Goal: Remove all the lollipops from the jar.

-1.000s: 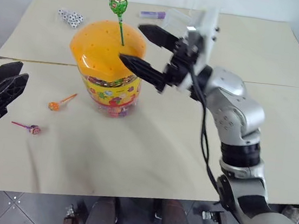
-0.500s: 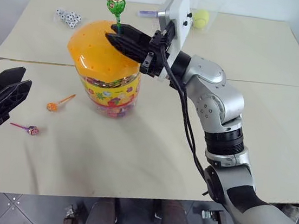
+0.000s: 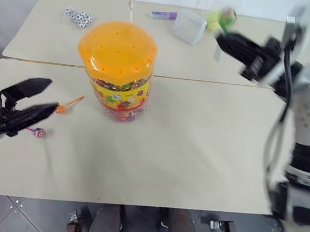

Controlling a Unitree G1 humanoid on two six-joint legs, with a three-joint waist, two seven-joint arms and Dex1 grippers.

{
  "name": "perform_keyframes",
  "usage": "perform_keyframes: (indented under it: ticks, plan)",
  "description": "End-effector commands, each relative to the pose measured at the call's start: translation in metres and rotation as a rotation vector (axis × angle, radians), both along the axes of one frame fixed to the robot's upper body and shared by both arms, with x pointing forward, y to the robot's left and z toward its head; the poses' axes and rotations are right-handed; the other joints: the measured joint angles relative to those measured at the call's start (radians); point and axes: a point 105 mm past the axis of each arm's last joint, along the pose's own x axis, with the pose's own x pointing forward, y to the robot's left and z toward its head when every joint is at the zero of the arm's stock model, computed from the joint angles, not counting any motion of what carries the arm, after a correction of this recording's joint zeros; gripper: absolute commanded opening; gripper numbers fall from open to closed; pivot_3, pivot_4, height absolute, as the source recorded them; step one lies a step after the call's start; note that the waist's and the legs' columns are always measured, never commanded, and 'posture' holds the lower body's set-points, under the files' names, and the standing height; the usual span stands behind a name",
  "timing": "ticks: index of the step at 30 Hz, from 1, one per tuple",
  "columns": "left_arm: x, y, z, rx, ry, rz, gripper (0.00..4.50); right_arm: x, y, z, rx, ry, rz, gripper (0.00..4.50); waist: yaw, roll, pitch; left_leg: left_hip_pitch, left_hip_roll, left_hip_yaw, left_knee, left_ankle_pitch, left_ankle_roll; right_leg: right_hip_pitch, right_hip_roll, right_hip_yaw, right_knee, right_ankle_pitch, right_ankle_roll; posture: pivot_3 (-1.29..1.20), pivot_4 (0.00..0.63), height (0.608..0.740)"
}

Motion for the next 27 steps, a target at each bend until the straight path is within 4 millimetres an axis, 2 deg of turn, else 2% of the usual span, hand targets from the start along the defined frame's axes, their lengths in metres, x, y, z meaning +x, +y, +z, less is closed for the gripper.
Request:
perform_keyframes:
  ticks: [1, 3, 6, 8, 10, 12, 15, 17, 18, 21, 24, 25, 27]
  plan:
    - [-0.009, -0.013, -0.003, 0.104, -0.033, -0.078, 3.36, -0.009, -0.052, -0.049, -0.386, 0.058, -0.098, 0.02, -0.008, 0.0, 0.0, 0.0, 0.001, 0.001, 0.0, 0.0, 0.0, 0.0, 0.0, 0.0, 0.0, 0.0, 0.0, 0.0, 0.15, 0.74]
    - [-0.009, -0.015, -0.007, 0.13, -0.039, -0.09, 3.36, -0.015, -0.08, -0.074, -0.483, 0.138, -0.149, 0.02, -0.01, 0.0, 0.0, 0.001, 0.001, 0.002, 0.0, 0.0, 0.0, 0.0, 0.001, 0.001, 0.0, 0.0, 0.0, 0.0, 0.15, 0.74]
    - [-0.008, -0.015, -0.013, 0.132, -0.033, -0.098, 3.36, -0.027, -0.106, -0.113, -0.572, 0.248, -0.155, 0.02, -0.017, 0.0, 0.0, 0.003, 0.001, 0.007, 0.0, 0.0, 0.0, -0.001, 0.001, 0.005, 0.0, 0.0, 0.0, 0.0, 0.15, 0.74]
    - [-0.006, -0.015, -0.014, 0.12, -0.032, -0.091, 3.36, -0.032, -0.112, -0.126, -0.575, 0.306, -0.145, 0.02, -0.017, 0.0, 0.0, 0.005, 0.001, 0.008, 0.001, 0.0, 0.0, -0.001, 0.001, 0.007, 0.001, 0.0, 0.0, 0.0, 0.15, 0.74]
    - [-0.005, -0.014, -0.013, 0.103, -0.032, -0.077, 3.36, -0.035, -0.109, -0.127, -0.528, 0.347, -0.123, 0.53, -0.015, 0.001, 0.001, 0.005, 0.002, 0.008, 0.001, 0.0, 0.0, -0.001, 0.002, 0.008, 0.001, 0.0, 0.0, 0.0, 0.15, 0.74]
    - [-0.004, -0.012, -0.012, 0.079, -0.036, -0.056, 3.36, -0.034, -0.102, -0.123, -0.496, 0.309, -0.092, 1.09, -0.011, 0.002, 0.001, 0.005, 0.002, 0.008, 0.002, 0.0, 0.0, -0.001, 0.002, 0.009, 0.001, 0.0, 0.0, 0.0, 0.15, 0.74]
    - [-0.002, -0.006, -0.008, 0.011, -0.037, -0.007, 3.36, -0.033, -0.074, -0.094, -0.329, 0.225, 0.02, 2.06, -0.01, 0.002, 0.001, 0.005, 0.002, 0.008, 0.002, 0.0, 0.0, -0.001, 0.002, 0.009, 0.001, 0.0, 0.0, 0.0, 0.15, 0.74]
    - [-0.001, 0.001, -0.005, -0.048, -0.037, 0.042, 3.36, -0.034, -0.054, -0.067, -0.206, 0.147, 0.101, 2.77, -0.009, 0.002, 0.001, 0.004, 0.002, 0.007, 0.002, 0.0, 0.0, -0.001, 0.002, 0.009, 0.001, 0.0, 0.0, 0.0, 0.15, 0.74]
    - [0.001, 0.007, -0.004, -0.096, -0.036, 0.081, 3.36, -0.034, -0.038, -0.048, -0.131, 0.093, 0.156, 3.07, -0.009, 0.002, 0.001, 0.004, 0.002, 0.007, 0.002, 0.0, 0.0, -0.001, 0.002, 0.009, 0.001, 0.0, 0.001, 0.0, 0.15, 0.74]
    - [0.005, 0.026, 0.002, -0.223, -0.049, 0.197, 3.36, -0.035, 0.004, -0.006, 0.014, -0.002, 0.282, 3.07, -0.012, 0.002, 0.001, 0.004, 0.002, 0.007, 0.002, 0.0, 0.0, -0.001, 0.002, 0.009, 0.002, 0.0, 0.001, 0.0, 0.15, 0.74]
    - [0.008, 0.038, 0.007, -0.327, -0.057, 0.267, 3.36, -0.021, 0.054, 0.02, 0.119, -0.029, 0.338, 3.07, -0.01, 0.001, 0.0, 0.004, 0.003, 0.005, 0.003, 0.0, 0.0, -0.001, 0.002, 0.008, 0.003, 0.0, 0.001, 0.0, 0.15, 0.74]
    - [0.009, 0.04, 0.007, -0.348, -0.055, 0.28, 3.36, -0.013, 0.076, 0.027, 0.138, -0.027, 0.344, 3.07, -0.011, 0.001, 0.0, 0.004, 0.003, 0.005, 0.003, 0.0, 0.0, -0.001, 0.002, 0.008, 0.004, 0.001, 0.001, 0.0, 0.15, 0.74]
    - [0.01, 0.042, 0.006, -0.364, -0.05, 0.292, 3.36, -0.005, 0.105, 0.035, 0.156, -0.021, 0.354, 3.07, -0.013, 0.001, 0.0, 0.003, 0.002, 0.006, 0.003, 0.0, 0.0, -0.002, 0.002, 0.009, 0.004, 0.001, 0.001, 0.0, 0.15, 0.74]
